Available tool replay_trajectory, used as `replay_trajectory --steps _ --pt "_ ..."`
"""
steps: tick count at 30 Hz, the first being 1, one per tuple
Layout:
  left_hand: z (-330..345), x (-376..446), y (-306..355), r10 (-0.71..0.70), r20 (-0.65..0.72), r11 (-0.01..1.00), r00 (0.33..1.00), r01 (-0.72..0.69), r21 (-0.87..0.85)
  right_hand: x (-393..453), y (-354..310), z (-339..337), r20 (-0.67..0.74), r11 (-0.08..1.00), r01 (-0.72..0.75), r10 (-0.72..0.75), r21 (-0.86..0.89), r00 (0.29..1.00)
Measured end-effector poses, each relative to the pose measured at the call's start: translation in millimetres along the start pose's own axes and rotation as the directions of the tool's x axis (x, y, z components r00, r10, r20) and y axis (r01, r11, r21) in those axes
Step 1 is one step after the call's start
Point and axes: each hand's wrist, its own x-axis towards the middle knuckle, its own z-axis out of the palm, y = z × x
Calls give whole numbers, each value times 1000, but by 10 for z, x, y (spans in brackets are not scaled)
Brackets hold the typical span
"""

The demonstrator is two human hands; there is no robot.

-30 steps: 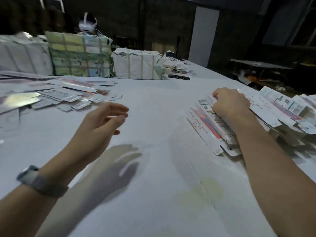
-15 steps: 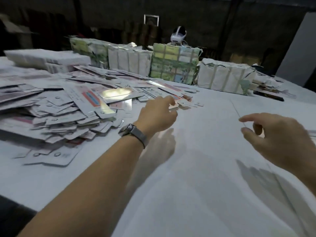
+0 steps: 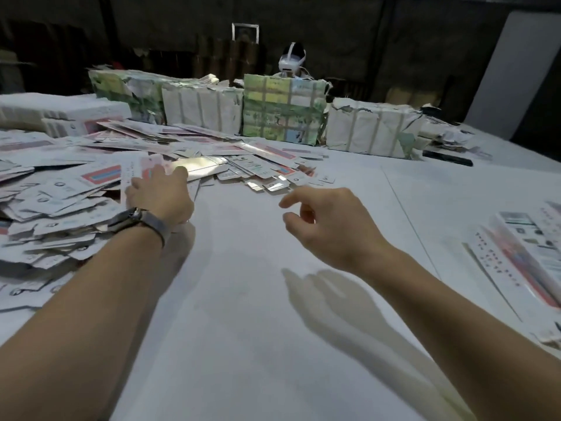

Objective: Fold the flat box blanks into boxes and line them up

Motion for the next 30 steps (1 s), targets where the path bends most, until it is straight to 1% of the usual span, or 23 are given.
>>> replay_trajectory --steps 2,3,5,6,7,8,9,10,11,12,13,14,15,16,17,18,19,21,23,24,26,28,30 --pt "-55 -53 73 120 -74 983 990 -129 -129 -6 39 -4 1 1000 -14 14 11 1000" --pt "-107 -104 128 170 -145 959 975 -198 -202 -6 55 -6 -2 1000 -19 19 12 1000" --pt "-237 -256 295 230 -322 878 918 -338 -338 0 74 -12 -19 1000 -26 26 16 999" --pt "-298 -347 411 226 -380 817 897 -387 -428 9 82 -18 -33 999 -30 31 23 999" --pt "-353 -455 540 200 -393 718 898 -407 -564 22 95 -21 -50 999 -33 35 31 998" --pt "-390 -575 665 178 -348 563 920 -385 -731 29 105 -24 -73 999 -35 38 42 997" --pt "-416 -697 797 182 -260 355 948 -310 -882 43 122 -38 -110 998 -34 40 54 993" --pt "-434 -807 911 210 -154 141 965 -186 -972 63 141 -53 -158 997 -33 44 74 986" --pt "-447 -901 1009 258 -51 -37 965 -43 -998 90 167 -75 -216 993 -35 58 108 975" --pt "-451 -969 1075 317 27 -158 948 80 -984 115 198 -102 -271 984 -51 96 168 958" --pt "-451 -1011 1124 378 79 -221 922 173 -960 141 232 -142 -312 962 -78 160 260 936" --pt "-462 -1036 1167 445 117 -234 888 241 -942 171 268 -199 -333 919 -109 245 378 911" --pt "-474 -1054 1203 519 145 -203 843 286 -936 195 297 -258 -330 851 -138 339 506 881" --pt "-477 -1072 1247 591 165 -143 790 304 -942 208 327 -322 -312 767 -157 427 623 849" --pt "-462 -1091 1273 646 177 -81 743 297 -951 222 342 -355 -295 694 -161 488 702 821" --pt "-449 -1120 1326 685 182 -35 705 282 -959 214 356 -391 -302 660 -152 521 736 798" --pt "-431 -1156 1385 713 183 -16 676 277 -961 196 361 -404 -323 659 -138 527 739 786" --pt "-380 -1231 1501 767 160 -61 622 318 -946 153 368 -379 -357 687 -100 490 720 796" --pt "-312 -1297 1588 792 118 -125 599 348 -929 111 393 -338 -348 708 -88 446 701 825" --pt "-256 -1310 1601 807 110 -141 581 369 -919 87 410 -332 -329 707 -98 441 701 835" --pt "-160 -1334 1591 839 105 -163 534 431 -888 13 437 -328 -273 660 -122 463 742 843" --pt "-104 -1349 1605 829 87 -183 552 416 -891 -67 446 -322 -224 618 -146 480 772 848" --pt "-99 -1401 1700 771 44 -210 635 320 -924 -109 455 -303 -214 612 -150 481 777 850"
